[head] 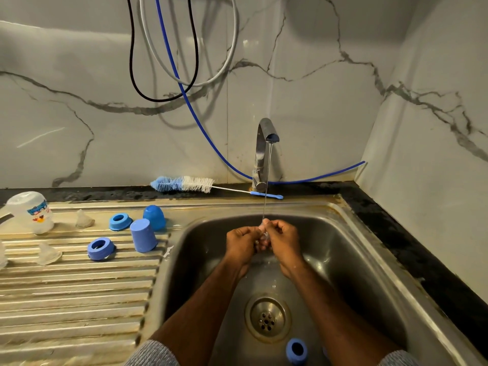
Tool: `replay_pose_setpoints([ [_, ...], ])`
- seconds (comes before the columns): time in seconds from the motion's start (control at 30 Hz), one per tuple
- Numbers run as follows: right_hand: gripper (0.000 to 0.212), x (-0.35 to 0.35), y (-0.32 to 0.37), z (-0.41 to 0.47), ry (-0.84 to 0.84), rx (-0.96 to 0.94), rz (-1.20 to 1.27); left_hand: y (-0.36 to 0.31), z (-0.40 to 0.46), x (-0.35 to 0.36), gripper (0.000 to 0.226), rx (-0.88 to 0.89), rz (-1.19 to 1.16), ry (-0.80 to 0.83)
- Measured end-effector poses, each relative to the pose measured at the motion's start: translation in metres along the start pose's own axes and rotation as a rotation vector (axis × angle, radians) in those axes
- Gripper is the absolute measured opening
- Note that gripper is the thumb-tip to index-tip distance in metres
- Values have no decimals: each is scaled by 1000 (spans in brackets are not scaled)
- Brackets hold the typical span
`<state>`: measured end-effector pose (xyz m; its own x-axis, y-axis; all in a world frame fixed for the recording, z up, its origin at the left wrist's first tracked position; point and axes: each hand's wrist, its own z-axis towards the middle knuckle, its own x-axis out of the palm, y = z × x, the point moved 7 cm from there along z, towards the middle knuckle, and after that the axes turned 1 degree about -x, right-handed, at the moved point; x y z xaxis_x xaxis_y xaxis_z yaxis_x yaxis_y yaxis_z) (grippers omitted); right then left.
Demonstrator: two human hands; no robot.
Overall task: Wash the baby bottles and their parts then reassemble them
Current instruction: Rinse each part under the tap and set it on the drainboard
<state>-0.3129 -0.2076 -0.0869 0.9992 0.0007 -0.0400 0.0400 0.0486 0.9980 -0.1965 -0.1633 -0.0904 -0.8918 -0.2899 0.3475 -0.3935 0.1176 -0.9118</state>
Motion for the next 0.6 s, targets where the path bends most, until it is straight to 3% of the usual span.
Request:
replay_pose_setpoints([
  [0.1, 12, 5, 2, -2, 179, 16, 162, 0, 2, -4, 20, -54, -64, -36],
  [0.3, 9, 11, -1, -3, -61, -10, -83, -4, 3, -12, 18, 72, 48, -76],
  [0.43, 12, 15, 5, -7, -90, -12, -93, -6, 5, -15, 17, 102, 44, -66],
  [0.53, 6, 21, 5, -6, 68, 31, 37, -3, 8, -17, 18, 50, -12, -113],
  [0.6, 14, 22, 6, -5, 216, 29, 42, -4, 10, -21, 18, 28, -34, -147],
])
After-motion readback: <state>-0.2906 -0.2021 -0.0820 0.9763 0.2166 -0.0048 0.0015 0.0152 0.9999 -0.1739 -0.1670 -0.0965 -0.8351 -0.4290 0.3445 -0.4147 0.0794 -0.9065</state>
